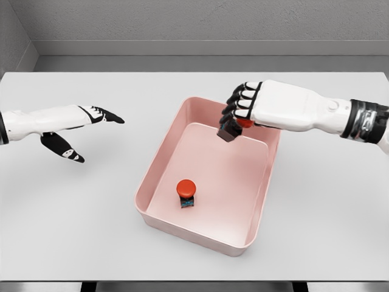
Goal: Put the industrial switch in the basket with both arms
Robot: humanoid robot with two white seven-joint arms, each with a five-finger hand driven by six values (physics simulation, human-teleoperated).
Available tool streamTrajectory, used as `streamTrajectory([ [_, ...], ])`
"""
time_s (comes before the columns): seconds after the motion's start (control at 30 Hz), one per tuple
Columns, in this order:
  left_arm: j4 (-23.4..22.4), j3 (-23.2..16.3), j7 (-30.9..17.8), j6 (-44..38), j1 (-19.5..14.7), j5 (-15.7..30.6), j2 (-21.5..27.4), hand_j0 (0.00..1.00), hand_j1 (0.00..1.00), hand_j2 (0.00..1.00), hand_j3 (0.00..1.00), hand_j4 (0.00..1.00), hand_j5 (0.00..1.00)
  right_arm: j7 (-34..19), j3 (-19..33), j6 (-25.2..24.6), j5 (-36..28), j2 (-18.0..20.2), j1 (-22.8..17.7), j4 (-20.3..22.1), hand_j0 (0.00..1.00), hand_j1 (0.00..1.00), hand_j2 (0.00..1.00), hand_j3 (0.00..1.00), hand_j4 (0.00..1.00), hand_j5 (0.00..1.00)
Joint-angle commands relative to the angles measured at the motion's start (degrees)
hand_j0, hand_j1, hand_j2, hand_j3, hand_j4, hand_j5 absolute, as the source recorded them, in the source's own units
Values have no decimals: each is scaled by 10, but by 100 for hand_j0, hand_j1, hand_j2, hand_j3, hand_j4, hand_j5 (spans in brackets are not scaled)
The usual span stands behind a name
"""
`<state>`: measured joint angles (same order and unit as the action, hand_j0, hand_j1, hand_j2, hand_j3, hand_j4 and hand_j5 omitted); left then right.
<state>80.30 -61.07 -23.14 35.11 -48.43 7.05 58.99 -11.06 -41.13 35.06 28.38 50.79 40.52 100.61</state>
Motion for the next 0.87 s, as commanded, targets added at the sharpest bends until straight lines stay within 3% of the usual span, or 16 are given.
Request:
streamTrajectory([
  [0.0, 1, 1, 0, -1, 0, 4, 0, 100, 100, 100, 100, 100, 100, 0, 1, -1, -3, -3, 0, 0, 100, 100, 100, 100, 100, 100],
  [0.17, 2, 1, 0, -1, 0, 4, 0, 100, 100, 100, 100, 100, 100, 0, 11, -1, -3, 3, 0, 0, 100, 100, 100, 100, 100, 100],
  [0.3, -1, 1, 0, -1, 4, 3, 0, 100, 100, 100, 100, 100, 100, 1, 95, -1, -6, 34, -57, -24, 100, 100, 100, 100, 100, 100],
  [0.47, -7, -7, 1, -1, 4, 3, -1, 100, 100, 100, 100, 100, 100, 2, 148, -1, -6, 51, -104, -59, 100, 100, 100, 100, 100, 100],
  [0.83, -7, -9, 3, -1, 7, 4, -1, 100, 100, 100, 100, 100, 100, 1, 152, -1, -6, 50, -112, -71, 100, 100, 100, 100, 100, 100],
])
